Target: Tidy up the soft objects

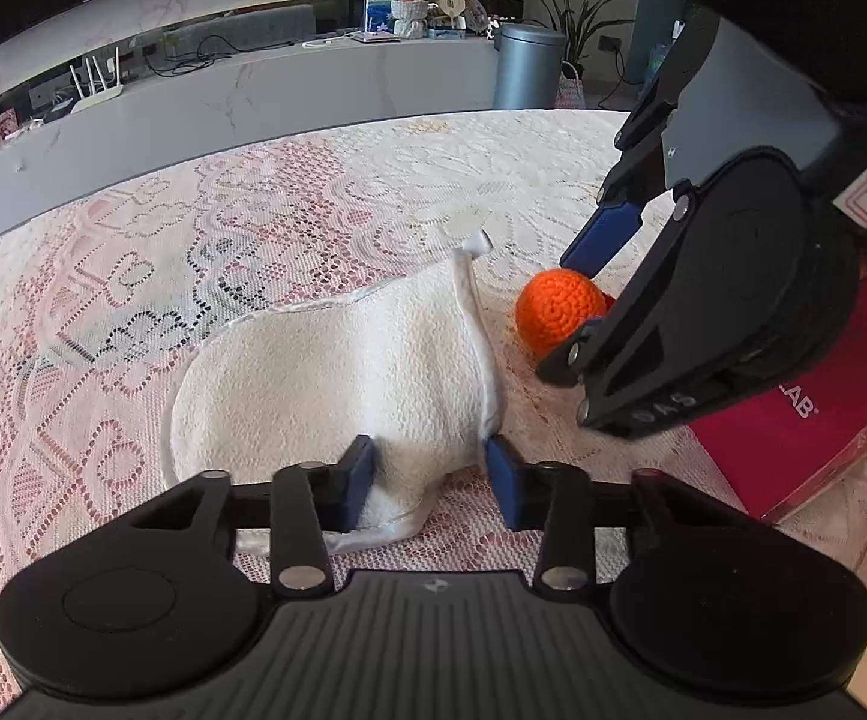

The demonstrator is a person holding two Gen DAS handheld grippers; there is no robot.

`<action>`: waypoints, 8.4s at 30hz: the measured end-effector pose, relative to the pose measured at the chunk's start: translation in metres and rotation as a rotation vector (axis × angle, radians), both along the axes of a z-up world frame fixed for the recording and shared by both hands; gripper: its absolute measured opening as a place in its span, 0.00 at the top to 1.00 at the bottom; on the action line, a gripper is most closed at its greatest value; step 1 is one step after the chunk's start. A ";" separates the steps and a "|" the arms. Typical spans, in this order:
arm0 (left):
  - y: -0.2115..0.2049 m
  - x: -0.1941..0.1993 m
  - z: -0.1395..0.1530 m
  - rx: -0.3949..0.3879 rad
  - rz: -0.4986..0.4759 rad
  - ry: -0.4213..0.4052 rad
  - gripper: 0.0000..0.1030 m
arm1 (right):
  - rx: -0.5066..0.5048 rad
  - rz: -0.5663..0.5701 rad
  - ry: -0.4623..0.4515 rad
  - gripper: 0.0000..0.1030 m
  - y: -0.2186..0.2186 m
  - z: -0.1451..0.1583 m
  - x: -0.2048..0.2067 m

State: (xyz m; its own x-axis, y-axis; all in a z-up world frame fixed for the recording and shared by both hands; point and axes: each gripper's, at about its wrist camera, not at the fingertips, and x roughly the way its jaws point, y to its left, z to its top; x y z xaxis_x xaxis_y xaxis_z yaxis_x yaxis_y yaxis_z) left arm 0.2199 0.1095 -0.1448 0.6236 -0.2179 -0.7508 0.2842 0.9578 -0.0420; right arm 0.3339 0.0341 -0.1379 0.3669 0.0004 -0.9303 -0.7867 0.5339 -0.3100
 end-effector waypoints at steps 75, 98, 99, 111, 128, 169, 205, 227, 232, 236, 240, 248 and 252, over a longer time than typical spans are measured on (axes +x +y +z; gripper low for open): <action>-0.247 -0.073 0.165 -0.335 -0.313 -0.182 0.92 | 0.481 -0.661 -0.387 0.61 -0.385 0.151 -0.201; -0.312 0.013 0.073 -0.258 -0.285 0.066 0.92 | 0.343 -0.719 -0.247 0.61 -0.450 0.061 -0.108; -0.312 0.014 0.069 -0.252 -0.284 0.076 0.92 | 0.339 -0.716 -0.239 0.61 -0.450 0.057 -0.106; -0.311 0.015 0.046 -0.194 -0.284 0.156 0.91 | 0.292 -0.712 -0.225 0.61 -0.451 0.035 -0.091; -0.285 -0.010 0.108 -0.268 -0.247 0.026 0.32 | 0.211 -0.615 -0.296 0.28 -0.424 0.080 -0.121; -0.132 -0.186 0.143 0.006 0.099 -0.651 0.16 | 0.723 -0.778 -0.642 0.04 -0.278 0.129 -0.321; -0.110 -0.182 0.066 0.055 0.239 -0.328 0.07 | 0.752 -0.857 -0.560 0.03 -0.273 0.054 -0.306; -0.109 -0.182 0.068 0.049 0.247 -0.326 0.07 | 0.752 -0.855 -0.565 0.03 -0.273 0.055 -0.308; -0.109 -0.182 0.068 0.047 0.248 -0.326 0.07 | 0.752 -0.857 -0.564 0.03 -0.273 0.056 -0.308; -0.109 -0.182 0.069 0.047 0.248 -0.325 0.07 | 0.752 -0.856 -0.565 0.03 -0.273 0.056 -0.308; -0.109 -0.182 0.068 0.046 0.249 -0.325 0.07 | 0.752 -0.856 -0.564 0.03 -0.273 0.055 -0.308; -0.109 -0.182 0.069 0.045 0.249 -0.324 0.07 | 0.752 -0.855 -0.564 0.03 -0.273 0.055 -0.308; -0.108 -0.182 0.068 0.045 0.250 -0.324 0.07 | 0.752 -0.854 -0.565 0.03 -0.273 0.056 -0.308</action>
